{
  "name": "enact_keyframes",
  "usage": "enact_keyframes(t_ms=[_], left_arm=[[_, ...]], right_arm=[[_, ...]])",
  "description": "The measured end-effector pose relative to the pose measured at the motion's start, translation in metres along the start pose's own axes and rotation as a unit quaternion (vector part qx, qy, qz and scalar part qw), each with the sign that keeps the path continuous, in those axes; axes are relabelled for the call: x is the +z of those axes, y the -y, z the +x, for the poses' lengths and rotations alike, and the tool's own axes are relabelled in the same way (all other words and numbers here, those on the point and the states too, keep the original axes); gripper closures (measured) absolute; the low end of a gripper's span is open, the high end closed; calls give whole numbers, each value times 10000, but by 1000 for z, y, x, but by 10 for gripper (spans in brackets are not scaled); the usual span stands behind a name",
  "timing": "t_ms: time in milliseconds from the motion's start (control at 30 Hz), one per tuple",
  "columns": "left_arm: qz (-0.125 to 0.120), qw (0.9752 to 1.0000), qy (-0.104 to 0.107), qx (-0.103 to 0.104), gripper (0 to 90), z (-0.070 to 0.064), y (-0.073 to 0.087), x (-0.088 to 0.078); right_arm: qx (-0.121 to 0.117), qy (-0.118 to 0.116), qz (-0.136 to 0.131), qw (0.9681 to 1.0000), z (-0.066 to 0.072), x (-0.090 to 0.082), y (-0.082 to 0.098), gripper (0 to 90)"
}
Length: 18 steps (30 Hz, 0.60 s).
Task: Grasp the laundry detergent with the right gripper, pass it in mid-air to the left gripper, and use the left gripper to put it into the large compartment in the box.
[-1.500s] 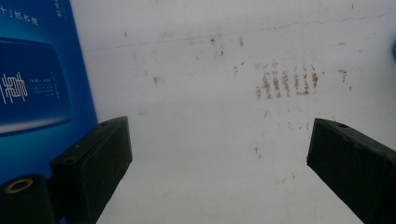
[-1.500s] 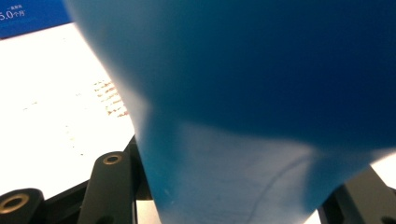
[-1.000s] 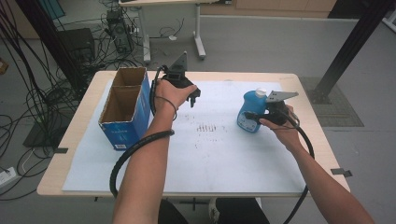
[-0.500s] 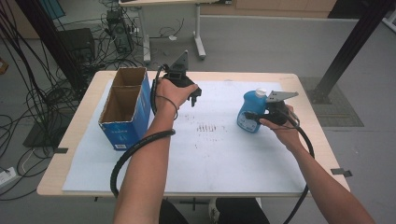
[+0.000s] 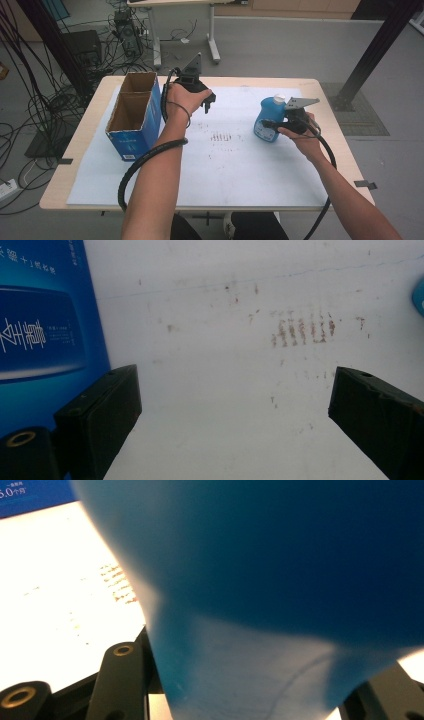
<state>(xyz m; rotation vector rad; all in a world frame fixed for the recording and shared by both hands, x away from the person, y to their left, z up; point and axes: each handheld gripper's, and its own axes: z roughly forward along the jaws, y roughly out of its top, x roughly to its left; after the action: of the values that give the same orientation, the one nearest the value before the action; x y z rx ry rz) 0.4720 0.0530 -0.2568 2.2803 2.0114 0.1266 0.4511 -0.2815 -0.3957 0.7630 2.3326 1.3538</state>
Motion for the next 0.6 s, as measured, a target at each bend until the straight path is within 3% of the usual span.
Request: enact_keyframes(t_ms=[600], left_arm=[[-32, 10000, 3, 1, 71, -1, 0, -3]], right_arm=[[5, 0, 2, 10000, 0, 0, 0, 442]])
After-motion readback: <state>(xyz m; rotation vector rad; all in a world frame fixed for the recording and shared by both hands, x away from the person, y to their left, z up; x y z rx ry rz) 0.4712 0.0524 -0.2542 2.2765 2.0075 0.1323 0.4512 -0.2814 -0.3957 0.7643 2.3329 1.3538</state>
